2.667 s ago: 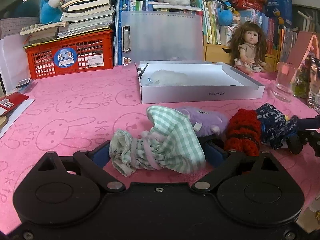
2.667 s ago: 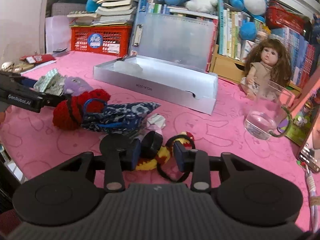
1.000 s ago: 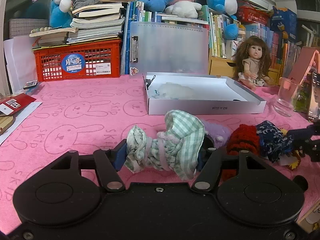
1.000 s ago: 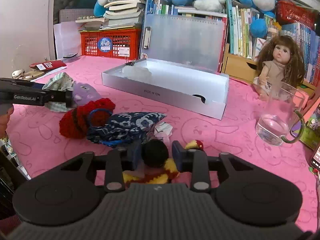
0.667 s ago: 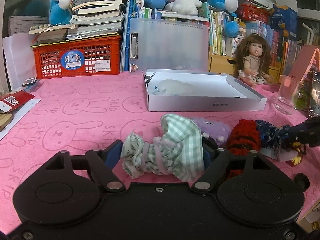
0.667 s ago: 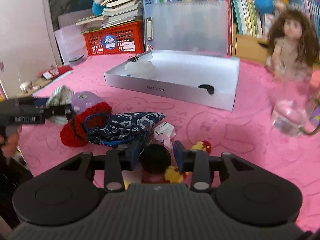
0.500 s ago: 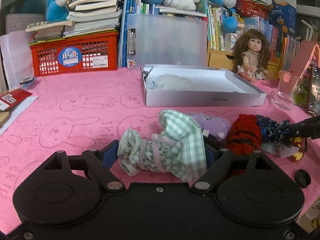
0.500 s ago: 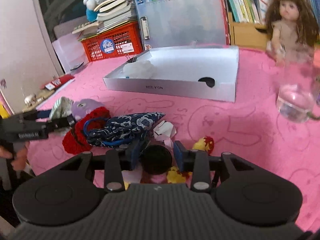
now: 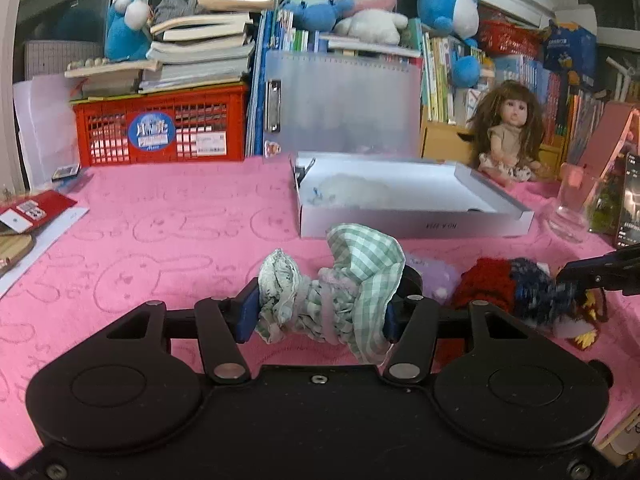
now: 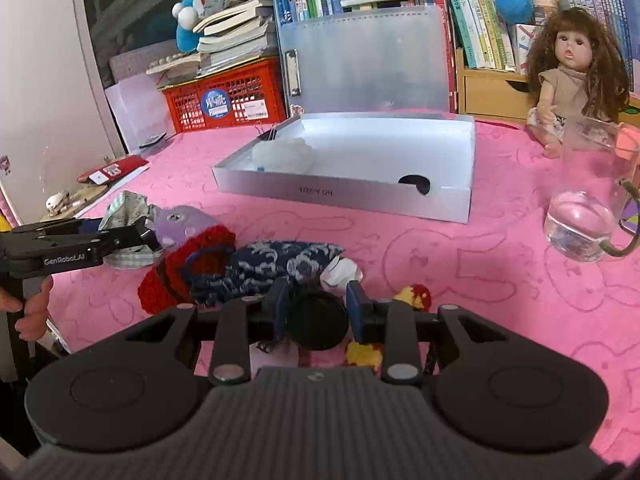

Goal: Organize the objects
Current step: 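Close the left gripper on the green-checked cloth bundle and lift it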

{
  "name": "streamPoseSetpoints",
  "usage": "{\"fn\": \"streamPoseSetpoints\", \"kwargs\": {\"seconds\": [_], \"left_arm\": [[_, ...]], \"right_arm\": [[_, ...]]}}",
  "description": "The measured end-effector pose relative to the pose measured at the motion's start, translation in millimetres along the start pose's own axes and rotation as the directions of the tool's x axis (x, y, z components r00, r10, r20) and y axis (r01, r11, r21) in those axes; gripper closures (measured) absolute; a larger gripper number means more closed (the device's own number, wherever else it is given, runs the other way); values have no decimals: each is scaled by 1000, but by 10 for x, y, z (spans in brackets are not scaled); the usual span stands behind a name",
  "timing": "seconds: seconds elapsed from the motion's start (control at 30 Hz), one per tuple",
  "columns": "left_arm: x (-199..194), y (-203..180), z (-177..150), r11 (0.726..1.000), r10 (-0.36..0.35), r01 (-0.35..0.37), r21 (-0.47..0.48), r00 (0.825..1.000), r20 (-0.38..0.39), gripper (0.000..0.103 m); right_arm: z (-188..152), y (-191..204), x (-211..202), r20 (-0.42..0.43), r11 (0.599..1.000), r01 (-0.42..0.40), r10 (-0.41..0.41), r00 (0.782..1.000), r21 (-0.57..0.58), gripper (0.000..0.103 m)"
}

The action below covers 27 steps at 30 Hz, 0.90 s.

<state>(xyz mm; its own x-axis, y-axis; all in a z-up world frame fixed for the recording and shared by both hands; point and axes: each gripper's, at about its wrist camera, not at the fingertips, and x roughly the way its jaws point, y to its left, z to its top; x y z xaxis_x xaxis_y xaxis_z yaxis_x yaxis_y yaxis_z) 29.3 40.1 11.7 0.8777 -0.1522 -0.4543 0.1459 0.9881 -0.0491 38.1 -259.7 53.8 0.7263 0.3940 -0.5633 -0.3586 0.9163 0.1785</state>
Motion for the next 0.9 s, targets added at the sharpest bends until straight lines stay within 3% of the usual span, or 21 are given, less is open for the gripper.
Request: {"fn": "streamPoseSetpoints", "kwargs": {"seconds": [0.07, 0.27, 0.53, 0.9], "left_arm": [[-20, -1, 26, 1000, -12, 12, 11, 1000, 2, 48], [9, -57, -4, 998, 10, -8, 57, 999, -39, 32], [-100, -34, -75, 995, -33, 36, 92, 999, -34, 21], [-190, 76, -148, 995, -70, 73, 66, 996, -51, 17]], "right_arm": [[18, -6, -17, 9, 1000, 4, -4, 1000, 9, 67], [23, -13, -6, 13, 1000, 27, -28, 1000, 10, 67], [-3, -42, -2, 12, 999, 35, -35, 999, 22, 67], [-30, -41, 9, 14, 999, 47, -48, 999, 22, 67]]}}
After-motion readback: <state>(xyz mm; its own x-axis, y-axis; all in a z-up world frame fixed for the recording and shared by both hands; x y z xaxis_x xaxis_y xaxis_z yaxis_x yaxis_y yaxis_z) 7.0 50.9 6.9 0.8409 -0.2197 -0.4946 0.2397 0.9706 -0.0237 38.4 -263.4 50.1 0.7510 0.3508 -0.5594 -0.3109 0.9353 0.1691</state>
